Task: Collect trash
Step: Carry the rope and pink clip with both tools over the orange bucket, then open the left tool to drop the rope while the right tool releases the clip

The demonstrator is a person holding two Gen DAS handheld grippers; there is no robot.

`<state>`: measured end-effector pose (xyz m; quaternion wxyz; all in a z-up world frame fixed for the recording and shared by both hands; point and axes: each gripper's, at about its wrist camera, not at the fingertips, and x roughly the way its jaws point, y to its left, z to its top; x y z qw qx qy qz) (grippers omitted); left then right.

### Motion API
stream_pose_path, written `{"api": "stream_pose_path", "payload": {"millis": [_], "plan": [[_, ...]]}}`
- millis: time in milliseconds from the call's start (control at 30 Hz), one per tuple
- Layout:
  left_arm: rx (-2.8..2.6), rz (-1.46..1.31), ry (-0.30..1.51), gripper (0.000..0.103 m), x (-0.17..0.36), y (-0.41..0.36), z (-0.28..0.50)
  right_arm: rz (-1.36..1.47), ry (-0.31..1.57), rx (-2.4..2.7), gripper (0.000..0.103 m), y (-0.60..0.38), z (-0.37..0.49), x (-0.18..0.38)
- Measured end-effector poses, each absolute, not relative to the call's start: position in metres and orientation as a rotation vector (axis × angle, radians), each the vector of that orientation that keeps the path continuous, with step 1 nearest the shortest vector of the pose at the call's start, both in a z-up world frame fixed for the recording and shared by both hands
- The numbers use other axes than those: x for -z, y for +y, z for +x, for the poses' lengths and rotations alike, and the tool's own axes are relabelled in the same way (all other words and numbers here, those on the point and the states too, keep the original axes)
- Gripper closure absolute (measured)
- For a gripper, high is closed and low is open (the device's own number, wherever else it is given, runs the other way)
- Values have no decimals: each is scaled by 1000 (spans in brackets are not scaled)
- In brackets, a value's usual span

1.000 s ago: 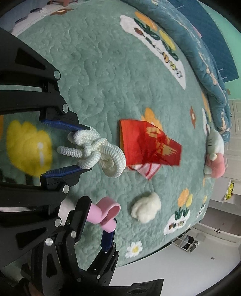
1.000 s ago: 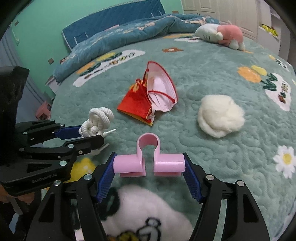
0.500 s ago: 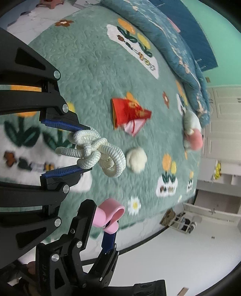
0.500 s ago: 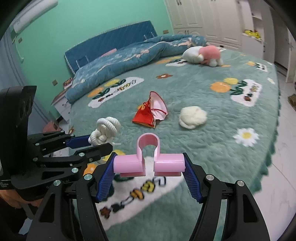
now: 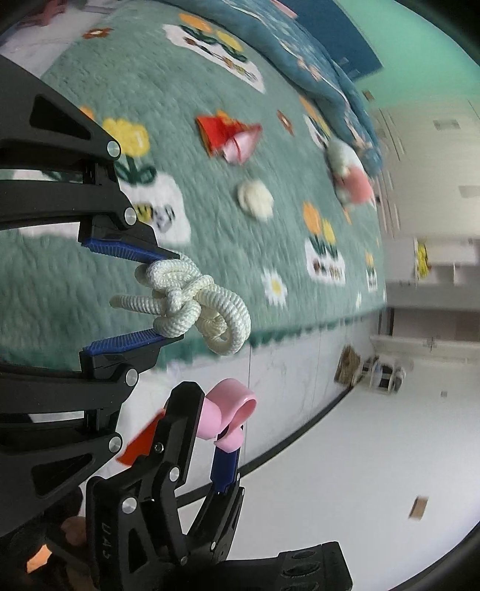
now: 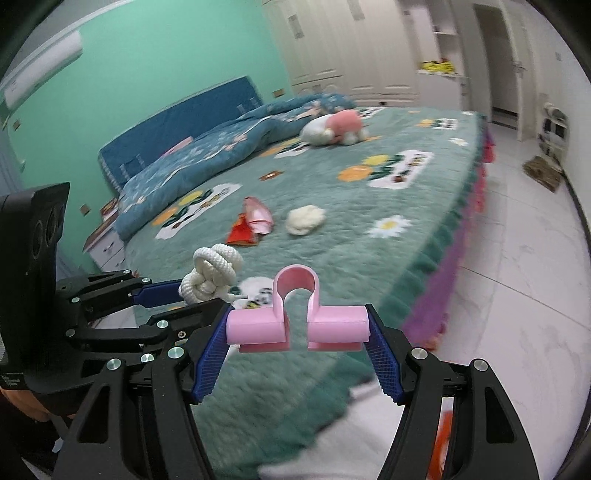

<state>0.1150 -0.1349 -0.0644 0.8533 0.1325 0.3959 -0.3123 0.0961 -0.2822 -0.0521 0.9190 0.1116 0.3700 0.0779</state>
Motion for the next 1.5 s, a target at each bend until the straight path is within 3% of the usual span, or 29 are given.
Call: {"api": "stream_pose_path", "payload": {"millis": [667,1167,1300,1467,1500], "plan": [[1092,527,856,66,107,-337,29,461,720,296,35,-471,-77,92],[1189,644,1026,64,187,-435,34,571,803,454,35,-552,-105,155],[1199,684,1021,59,195,-450,30,583,811,467,35,-557,-102,162],[1197,713,999,44,196,-460,25,598,816,485,35,-563,-98,169],[1195,713,996,34,196,-460,25,599,818,485,35,-564,-97,169]]}}
